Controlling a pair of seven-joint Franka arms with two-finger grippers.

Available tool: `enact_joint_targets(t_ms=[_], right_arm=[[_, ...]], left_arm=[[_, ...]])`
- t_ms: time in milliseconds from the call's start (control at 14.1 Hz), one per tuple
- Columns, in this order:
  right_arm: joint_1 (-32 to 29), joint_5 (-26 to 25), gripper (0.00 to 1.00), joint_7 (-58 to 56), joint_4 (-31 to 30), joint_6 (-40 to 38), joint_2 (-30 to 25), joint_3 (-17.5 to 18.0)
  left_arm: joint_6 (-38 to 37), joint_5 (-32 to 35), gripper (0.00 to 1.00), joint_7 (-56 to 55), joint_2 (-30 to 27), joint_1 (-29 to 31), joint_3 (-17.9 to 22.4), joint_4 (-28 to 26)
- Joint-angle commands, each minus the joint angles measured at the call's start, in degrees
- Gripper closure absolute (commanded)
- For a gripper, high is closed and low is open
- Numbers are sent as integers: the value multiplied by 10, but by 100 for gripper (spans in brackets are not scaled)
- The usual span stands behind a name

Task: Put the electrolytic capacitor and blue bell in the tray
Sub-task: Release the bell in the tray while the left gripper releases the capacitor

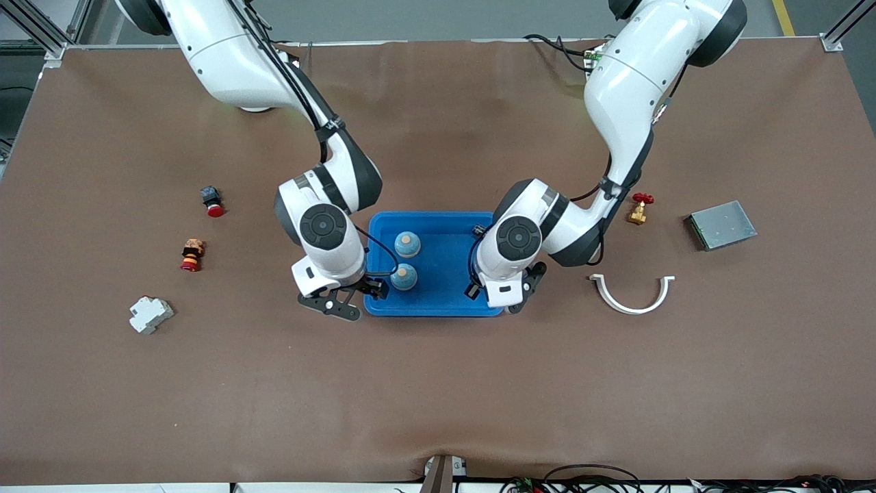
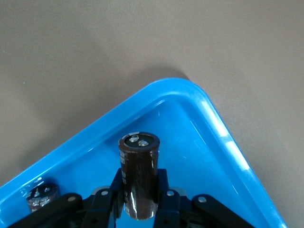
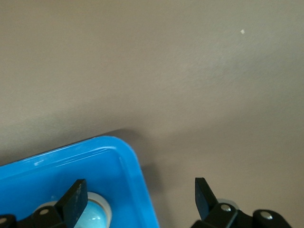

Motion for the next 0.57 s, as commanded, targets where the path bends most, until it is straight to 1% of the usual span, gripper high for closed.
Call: enact_joint_targets(t_ms=[0,212,354,495], right_arm=[[-27,-1,0,-34,-12,-19,-27,11],[-31,-4,0,-37,-7,-49,-40,6],[-46,-7,0,-42,-8,-51,-45,7],[-60,-6,0,-76,-7,-49,-48,7]], left_arm=[[4,1,100,-19,10,-19,7,15],[7,1,100,-23,15,-25,7,15],[9,1,100,-24,18,-29,7,15],[10,2,100,-23,23,-29,8,15]])
